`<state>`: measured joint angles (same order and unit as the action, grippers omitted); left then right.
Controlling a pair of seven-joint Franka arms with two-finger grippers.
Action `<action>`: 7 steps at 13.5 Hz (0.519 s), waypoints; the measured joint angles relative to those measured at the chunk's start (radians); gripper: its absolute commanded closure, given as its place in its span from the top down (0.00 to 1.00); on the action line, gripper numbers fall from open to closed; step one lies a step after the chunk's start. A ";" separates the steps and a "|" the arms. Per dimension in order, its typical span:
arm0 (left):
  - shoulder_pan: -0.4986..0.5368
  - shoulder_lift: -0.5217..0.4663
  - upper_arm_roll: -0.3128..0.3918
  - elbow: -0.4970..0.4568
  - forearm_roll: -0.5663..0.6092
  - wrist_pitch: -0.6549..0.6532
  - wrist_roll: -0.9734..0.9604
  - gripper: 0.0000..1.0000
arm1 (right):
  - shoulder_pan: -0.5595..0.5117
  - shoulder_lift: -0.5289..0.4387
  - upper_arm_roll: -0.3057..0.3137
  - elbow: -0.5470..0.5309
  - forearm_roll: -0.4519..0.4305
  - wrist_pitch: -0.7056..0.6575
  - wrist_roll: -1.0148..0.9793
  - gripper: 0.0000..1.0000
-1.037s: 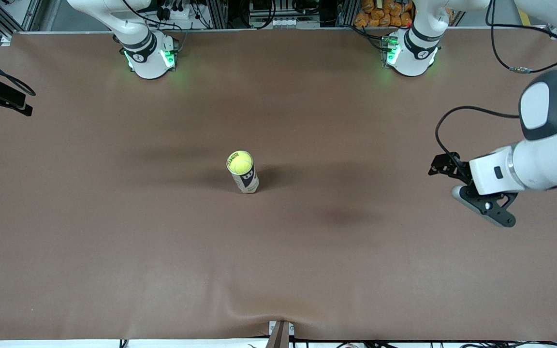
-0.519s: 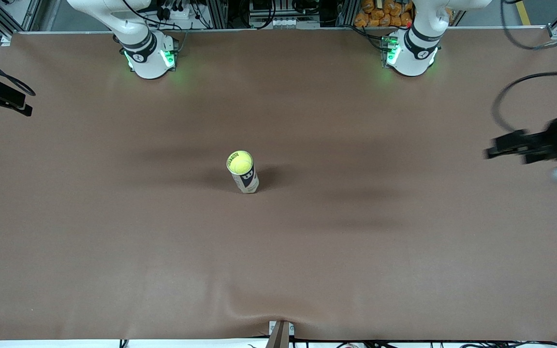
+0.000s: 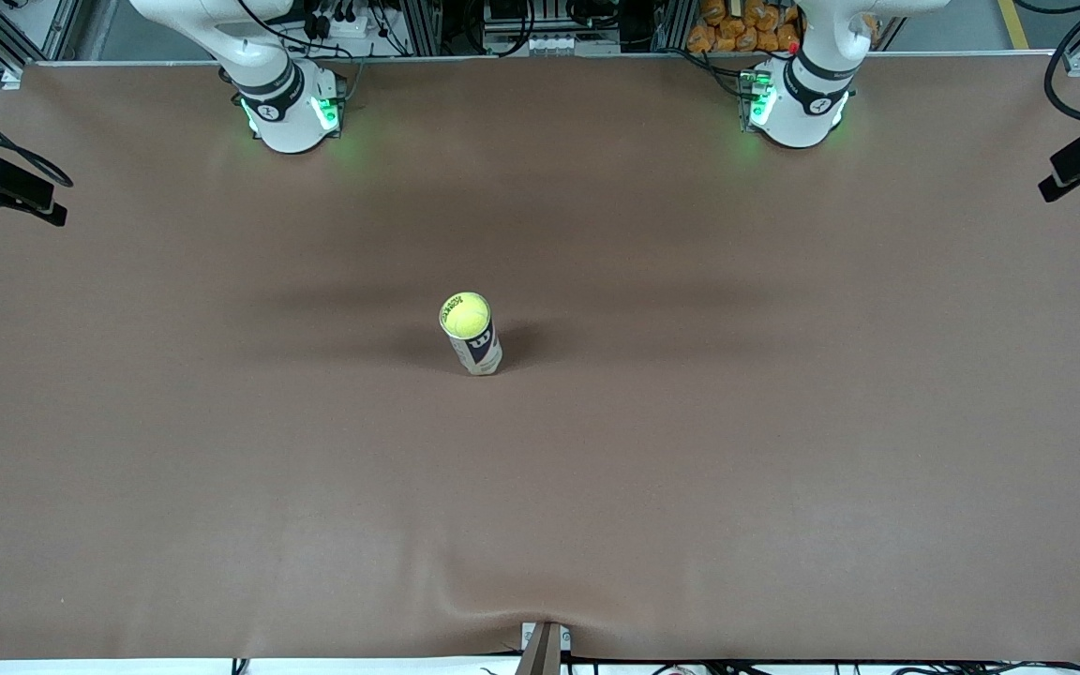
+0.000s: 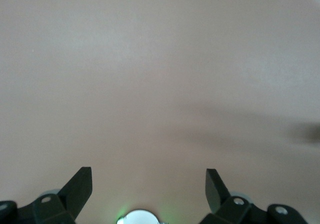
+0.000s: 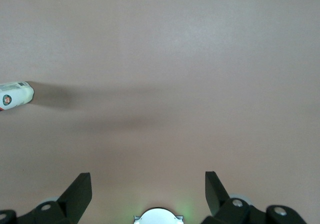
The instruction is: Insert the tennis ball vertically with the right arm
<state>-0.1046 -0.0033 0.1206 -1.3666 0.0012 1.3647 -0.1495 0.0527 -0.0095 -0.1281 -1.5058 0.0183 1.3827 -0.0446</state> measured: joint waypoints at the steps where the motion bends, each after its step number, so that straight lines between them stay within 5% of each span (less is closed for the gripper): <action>1: 0.013 0.001 0.000 -0.022 -0.001 0.026 0.038 1.00 | 0.000 0.000 0.000 -0.004 0.000 0.001 0.000 1.00; 7: 0.051 -0.002 0.000 -0.129 -0.042 0.098 0.051 1.00 | -0.001 -0.001 -0.002 -0.007 0.000 0.001 0.000 1.00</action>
<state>-0.0534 -0.0058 0.1203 -1.4951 -0.0405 1.4624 -0.0985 0.0516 -0.0101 -0.1305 -1.5130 0.0183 1.3836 -0.0446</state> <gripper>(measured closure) 0.000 0.000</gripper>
